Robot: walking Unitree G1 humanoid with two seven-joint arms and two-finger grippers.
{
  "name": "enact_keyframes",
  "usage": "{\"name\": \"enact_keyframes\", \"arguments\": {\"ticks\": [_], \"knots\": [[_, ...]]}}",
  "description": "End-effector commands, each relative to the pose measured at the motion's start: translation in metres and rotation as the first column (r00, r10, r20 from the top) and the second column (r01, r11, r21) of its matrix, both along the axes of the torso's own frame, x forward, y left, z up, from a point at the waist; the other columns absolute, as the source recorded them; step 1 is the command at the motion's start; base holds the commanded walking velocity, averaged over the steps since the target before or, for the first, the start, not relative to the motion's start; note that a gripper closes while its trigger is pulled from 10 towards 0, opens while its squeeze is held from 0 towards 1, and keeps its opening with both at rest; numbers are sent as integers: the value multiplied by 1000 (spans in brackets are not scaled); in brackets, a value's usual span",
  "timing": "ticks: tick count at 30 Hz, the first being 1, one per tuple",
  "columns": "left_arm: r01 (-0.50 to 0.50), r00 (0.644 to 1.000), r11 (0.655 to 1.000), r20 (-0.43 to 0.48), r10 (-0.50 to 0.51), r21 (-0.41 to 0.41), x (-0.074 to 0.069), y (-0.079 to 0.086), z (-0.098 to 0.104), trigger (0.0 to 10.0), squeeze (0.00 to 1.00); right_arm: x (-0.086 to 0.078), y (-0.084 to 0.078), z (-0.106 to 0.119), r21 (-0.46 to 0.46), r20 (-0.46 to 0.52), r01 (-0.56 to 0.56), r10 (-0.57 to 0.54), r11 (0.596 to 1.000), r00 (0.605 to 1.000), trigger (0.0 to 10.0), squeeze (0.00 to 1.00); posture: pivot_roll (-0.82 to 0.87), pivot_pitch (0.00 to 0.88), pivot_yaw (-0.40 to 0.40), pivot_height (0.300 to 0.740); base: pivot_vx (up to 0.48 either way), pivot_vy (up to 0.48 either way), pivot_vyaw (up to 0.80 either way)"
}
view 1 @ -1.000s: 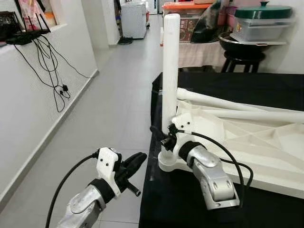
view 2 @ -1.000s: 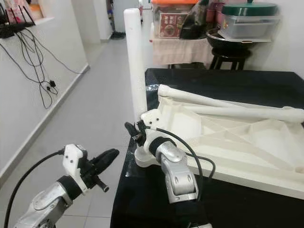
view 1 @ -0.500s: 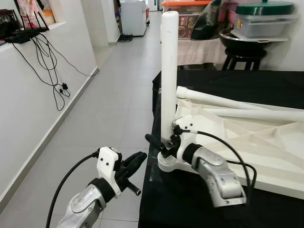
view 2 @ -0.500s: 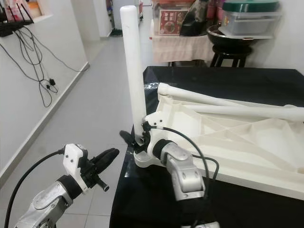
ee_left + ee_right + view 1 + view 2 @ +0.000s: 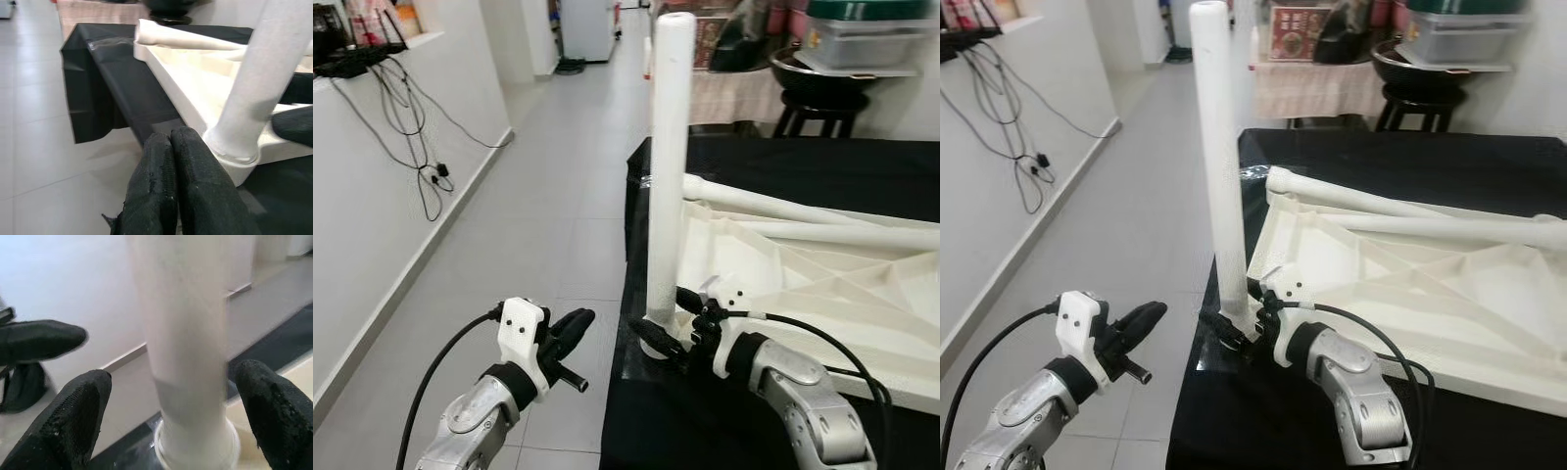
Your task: Building children table
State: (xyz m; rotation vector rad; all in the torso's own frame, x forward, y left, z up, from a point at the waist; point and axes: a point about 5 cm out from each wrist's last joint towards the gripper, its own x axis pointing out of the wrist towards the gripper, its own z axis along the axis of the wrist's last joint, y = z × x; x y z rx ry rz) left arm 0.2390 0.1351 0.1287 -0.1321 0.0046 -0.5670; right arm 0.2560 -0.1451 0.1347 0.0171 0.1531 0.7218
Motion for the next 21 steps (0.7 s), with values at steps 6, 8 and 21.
{"name": "enact_keyframes", "arguments": {"ticks": [6,8,21], "knots": [[-117,993,993,-17,117,-19,3,15,5,10000,0,-18,-18,-1,50,-20,118,-117,992,993,10000,1000,-71,0,54,740,0,0,0],[-141,990,989,-17,140,-36,4,17,7,10000,0,-22,-18,-1,57,-24,114,-112,992,993,10000,1000,-71,0,54,740,0,0,0],[-472,875,880,-100,474,49,9,41,10,10000,0,-36,-8,-1,20,-21,16,-15,1000,1000,10000,0,-60,4,51,740,0,0,0]]}}
